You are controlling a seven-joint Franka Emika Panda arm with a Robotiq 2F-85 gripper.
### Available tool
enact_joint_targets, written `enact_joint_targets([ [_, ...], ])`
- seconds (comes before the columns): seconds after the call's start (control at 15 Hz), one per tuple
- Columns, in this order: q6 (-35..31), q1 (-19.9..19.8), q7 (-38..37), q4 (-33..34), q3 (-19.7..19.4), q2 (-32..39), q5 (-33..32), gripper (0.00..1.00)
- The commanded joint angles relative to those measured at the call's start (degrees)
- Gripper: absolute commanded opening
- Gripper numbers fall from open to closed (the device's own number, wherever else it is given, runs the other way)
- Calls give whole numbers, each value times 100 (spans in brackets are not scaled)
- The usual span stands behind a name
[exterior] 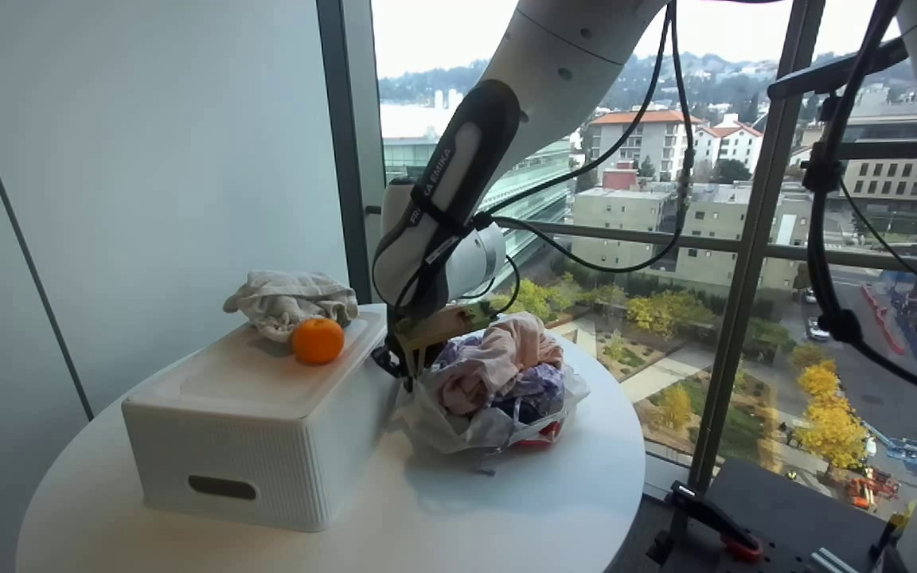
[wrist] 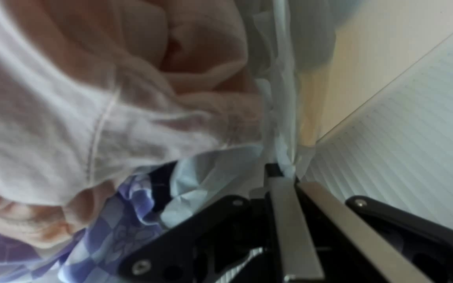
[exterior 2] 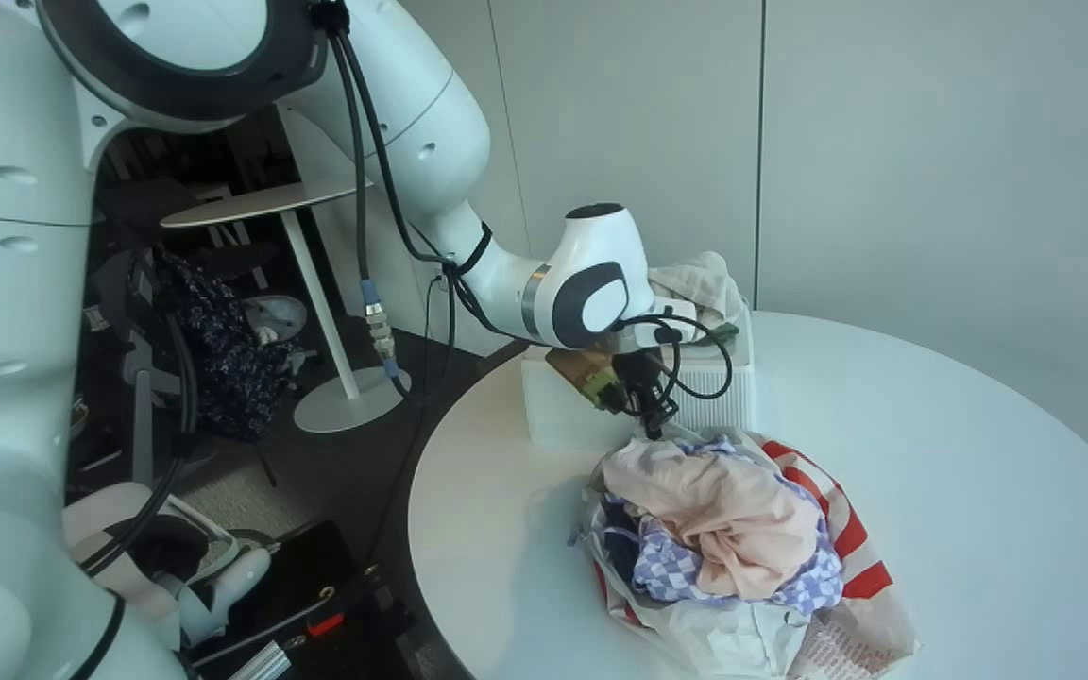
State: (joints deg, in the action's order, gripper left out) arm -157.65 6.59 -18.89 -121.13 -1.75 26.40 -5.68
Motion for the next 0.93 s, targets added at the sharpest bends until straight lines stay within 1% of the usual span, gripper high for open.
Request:
enact_joint_targets([
  [0.0, 362, -903, 1050, -164, 893, -347, 1567, 4],
  [0.07, 493, -1099, 1302, -169, 1063, -423, 2006, 5],
  [0.2, 678, -1318, 1647, -221, 1193, -635, 2611, 4],
  [0.33, 846, -1401, 1853, -343, 1184, -967, 2994, 4],
  [0.6, 1147, -1241, 1726, -660, 922, -1828, 3091, 3],
  [0.73, 1277, -1129, 1584, -835, 807, -2325, 2962, 4],
  [0.8, 1310, -1055, 1461, -935, 740, -2599, 2815, 5],
  [0.87, 1361, -986, 1301, -1023, 674, -2855, 2619, 4],
])
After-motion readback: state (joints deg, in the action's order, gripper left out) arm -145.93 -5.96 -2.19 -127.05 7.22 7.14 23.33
